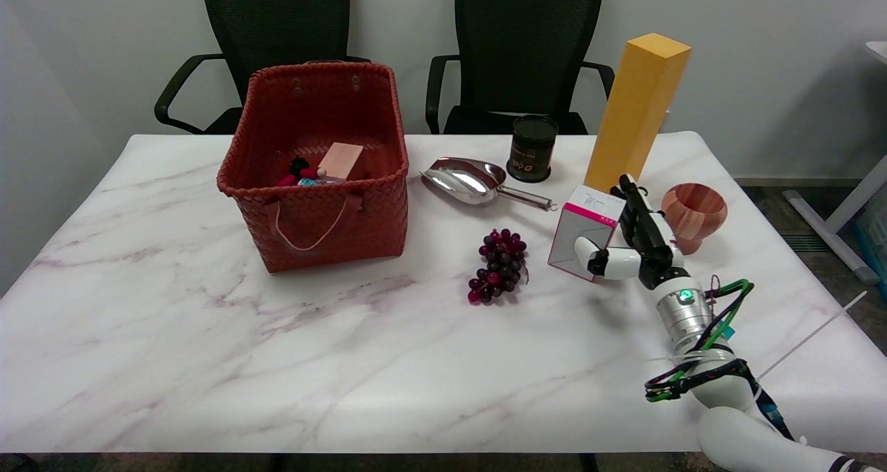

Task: Pick up the white paper box.

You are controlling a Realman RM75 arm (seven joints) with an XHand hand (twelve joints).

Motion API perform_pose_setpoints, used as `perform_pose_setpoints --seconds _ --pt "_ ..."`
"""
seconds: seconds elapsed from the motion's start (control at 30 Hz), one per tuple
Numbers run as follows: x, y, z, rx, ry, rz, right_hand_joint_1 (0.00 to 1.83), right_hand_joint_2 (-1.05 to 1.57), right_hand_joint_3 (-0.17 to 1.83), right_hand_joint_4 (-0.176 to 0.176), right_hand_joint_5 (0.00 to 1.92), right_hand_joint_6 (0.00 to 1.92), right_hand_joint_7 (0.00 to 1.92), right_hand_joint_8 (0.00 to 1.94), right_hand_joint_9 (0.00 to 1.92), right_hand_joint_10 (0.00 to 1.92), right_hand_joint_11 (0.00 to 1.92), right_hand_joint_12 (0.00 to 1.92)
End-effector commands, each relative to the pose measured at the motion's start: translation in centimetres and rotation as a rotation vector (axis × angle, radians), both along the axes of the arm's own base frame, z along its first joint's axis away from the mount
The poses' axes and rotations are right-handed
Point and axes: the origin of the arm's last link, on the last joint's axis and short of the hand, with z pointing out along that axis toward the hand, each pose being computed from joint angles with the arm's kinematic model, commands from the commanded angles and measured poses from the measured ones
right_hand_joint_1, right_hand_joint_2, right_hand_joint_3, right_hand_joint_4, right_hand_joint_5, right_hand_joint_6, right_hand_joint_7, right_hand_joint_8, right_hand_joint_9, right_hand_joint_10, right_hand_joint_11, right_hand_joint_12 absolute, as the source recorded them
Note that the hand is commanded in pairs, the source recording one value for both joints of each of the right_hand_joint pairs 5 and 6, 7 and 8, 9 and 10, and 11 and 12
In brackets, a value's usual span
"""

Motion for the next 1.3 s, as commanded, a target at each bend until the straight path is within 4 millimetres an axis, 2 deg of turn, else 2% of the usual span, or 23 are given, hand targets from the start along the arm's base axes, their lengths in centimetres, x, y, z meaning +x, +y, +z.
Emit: perform_pose_setpoints --seconds 0.03,0.7,1.13,1.3 --pt "-1.6 -1.1 0.3 -0.03 -0.039 -0.02 1.3 0.08 1.41 0.0 0.0 0.0 0.12 0.12 0.13 0.13 0.0 0.0" --pt "-1.7 -2.1 -1.1 -0.003 -0.103 0.032 1.28 0.06 1.45 0.0 0.0 0.0 0.17 0.17 0.17 0.17 0.0 0.0" --pt "-2.6 -2.7 -1.9 0.012 -0.147 0.029 1.28 0.08 1.4 0.0 0.0 0.0 0.2 0.2 0.18 0.18 0.0 0.0" --pt "-2.8 -2.7 -1.9 0.014 -0.147 0.023 1.28 0.09 1.38 0.0 0.0 0.0 0.28 0.28 0.22 0.22 0.0 0.0"
